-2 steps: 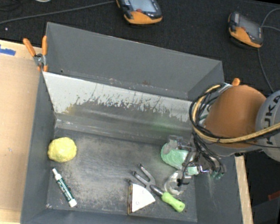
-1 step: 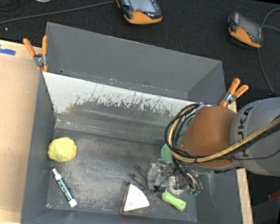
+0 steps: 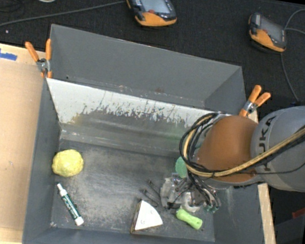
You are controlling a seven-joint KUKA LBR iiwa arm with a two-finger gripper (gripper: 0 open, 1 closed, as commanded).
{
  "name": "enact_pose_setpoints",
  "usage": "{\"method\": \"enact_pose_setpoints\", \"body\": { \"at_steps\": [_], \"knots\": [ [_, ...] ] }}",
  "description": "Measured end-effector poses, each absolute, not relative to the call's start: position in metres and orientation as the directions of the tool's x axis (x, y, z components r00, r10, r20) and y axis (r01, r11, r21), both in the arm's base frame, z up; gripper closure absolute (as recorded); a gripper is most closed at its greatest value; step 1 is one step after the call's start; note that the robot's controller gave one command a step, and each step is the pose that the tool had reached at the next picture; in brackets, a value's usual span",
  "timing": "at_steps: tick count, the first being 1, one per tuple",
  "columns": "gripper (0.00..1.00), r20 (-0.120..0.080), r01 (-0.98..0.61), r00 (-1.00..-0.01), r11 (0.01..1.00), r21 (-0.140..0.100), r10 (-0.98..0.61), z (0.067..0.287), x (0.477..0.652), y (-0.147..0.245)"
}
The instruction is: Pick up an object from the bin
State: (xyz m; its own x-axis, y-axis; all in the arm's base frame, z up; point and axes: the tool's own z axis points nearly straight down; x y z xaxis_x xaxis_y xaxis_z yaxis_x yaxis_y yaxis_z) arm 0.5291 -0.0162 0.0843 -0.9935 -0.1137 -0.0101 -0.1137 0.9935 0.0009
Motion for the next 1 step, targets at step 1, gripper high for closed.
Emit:
{"method": "enact_pose_setpoints", "body": {
  "at_steps": [1],
  "knots": [
    [0.00, -0.014, -0.585, -0.811, 0.811, -0.007, -0.585, 0.0700, 0.4891, -0.0428]
  ]
}}
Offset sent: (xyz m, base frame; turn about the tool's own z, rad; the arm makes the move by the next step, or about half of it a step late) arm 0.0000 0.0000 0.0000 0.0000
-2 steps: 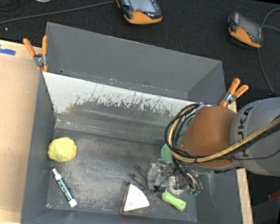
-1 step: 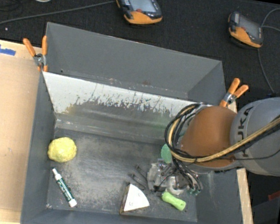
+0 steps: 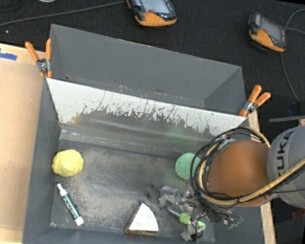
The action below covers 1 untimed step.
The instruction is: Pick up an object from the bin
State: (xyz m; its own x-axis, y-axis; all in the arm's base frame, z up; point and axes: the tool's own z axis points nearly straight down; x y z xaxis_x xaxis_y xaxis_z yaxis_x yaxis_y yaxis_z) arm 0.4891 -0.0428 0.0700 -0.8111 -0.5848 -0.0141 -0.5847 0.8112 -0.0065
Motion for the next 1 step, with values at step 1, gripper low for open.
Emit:
{"method": "enact_pose_setpoints", "body": {
  "at_steps": [1],
  "knots": [
    [1.00, -0.012, -0.585, -0.811, 0.811, -0.004, -0.585, 0.0702, 0.4886, -0.0420]
  ]
}}
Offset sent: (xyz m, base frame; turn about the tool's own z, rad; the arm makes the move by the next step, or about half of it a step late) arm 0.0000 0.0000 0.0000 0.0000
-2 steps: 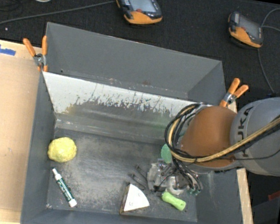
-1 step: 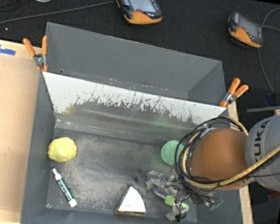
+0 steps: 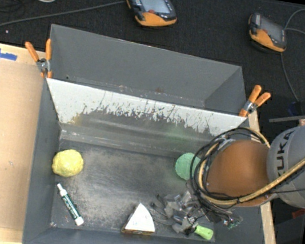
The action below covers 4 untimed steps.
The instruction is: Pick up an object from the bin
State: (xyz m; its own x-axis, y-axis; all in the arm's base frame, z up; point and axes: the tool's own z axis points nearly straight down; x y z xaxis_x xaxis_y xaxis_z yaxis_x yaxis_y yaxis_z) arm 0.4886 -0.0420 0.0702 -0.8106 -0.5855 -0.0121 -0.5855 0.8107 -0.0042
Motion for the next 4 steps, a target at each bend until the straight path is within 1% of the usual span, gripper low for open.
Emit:
{"method": "enact_pose_setpoints", "body": {
  "at_steps": [1, 2, 3, 4],
  "knots": [
    [1.00, -0.012, -0.586, -0.810, 0.811, -0.004, -0.586, 0.070, 0.489, -0.042],
    [1.00, -0.008, -0.584, -0.812, 0.812, 0.001, -0.584, 0.140, 0.485, -0.049],
    [1.00, -0.010, -0.596, -0.803, 0.803, 0.000, -0.596, 0.143, 0.483, -0.044],
    [1.00, -0.011, -0.734, -0.679, 0.679, -0.004, -0.734, 0.168, 0.479, -0.045]
  ]
}}
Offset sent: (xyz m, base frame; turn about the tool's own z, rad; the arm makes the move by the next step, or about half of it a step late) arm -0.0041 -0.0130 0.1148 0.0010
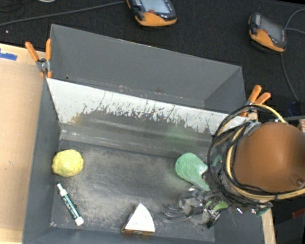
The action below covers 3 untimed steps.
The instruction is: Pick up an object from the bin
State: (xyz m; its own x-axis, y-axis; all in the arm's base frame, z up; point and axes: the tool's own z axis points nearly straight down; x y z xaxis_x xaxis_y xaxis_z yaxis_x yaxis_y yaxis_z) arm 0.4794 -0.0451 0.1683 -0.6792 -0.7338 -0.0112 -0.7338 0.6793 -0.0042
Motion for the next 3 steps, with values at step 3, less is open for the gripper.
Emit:
{"method": "enact_pose_setpoints", "body": {
  "at_steps": [3],
  "knots": [
    [1.00, -0.010, -0.727, -0.687, 0.687, 0.001, -0.727, 0.194, 0.475, -0.039]
  ]
}}
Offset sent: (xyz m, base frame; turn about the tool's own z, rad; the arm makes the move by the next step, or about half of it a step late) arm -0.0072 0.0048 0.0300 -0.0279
